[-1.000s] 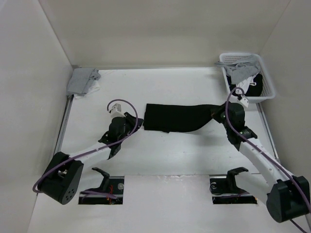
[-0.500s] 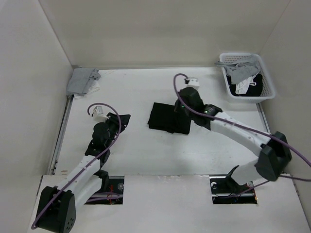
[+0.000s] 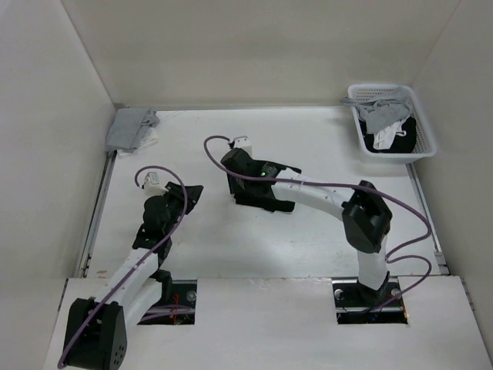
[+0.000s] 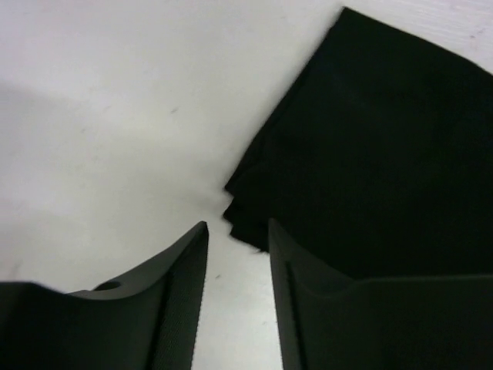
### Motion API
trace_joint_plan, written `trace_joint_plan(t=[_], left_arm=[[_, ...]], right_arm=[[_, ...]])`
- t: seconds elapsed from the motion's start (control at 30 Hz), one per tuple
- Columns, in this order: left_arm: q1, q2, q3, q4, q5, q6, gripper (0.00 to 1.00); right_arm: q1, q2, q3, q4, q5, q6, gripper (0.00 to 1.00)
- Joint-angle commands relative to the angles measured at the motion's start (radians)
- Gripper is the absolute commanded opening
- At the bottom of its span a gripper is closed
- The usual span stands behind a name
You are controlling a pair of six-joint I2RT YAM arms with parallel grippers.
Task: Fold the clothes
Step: Fold the tank top
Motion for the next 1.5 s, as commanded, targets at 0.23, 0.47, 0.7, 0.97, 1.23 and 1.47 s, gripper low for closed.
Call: trace_joint_plan(t=[0.23,0.47,0.7,0.97,1.23,1.47], left_arm=[[-0.334,0.327,0.183,0.212,-0.136,0.005,0.24],[-0.395,0.427,0.197,0.227,-0.158,0.041,0.23],[-0.292,0.352,0.157,0.155,-0.166,0.136,0.26],[-0.381,0.578,0.393,0.172,-0.164,0.145,0.21],[-0.395,0.79,0.412,0.184,-0.168,0.119,0.18],[-0.384,0.893,0.337,0.213,-0.146,0.061,0.16]], right_arm=[[-0.112,-0.451,-0.47,0.32,-0.042,0.067,0.05],[-0.103,-0.899,-1.031,0.624,-0.025,0.139,0.0],[-0.181,-1.232,-1.314,0.604,-0.048,0.247,0.04],[-0.232,-0.956,-1.144,0.688,-0.159,0.178,0.02],[-0.276,-0.593,-0.829,0.708,-0.271,0.121,0.14],[-0.294,-0.182,-0.442,0.597,-0.355,0.126,0.25]])
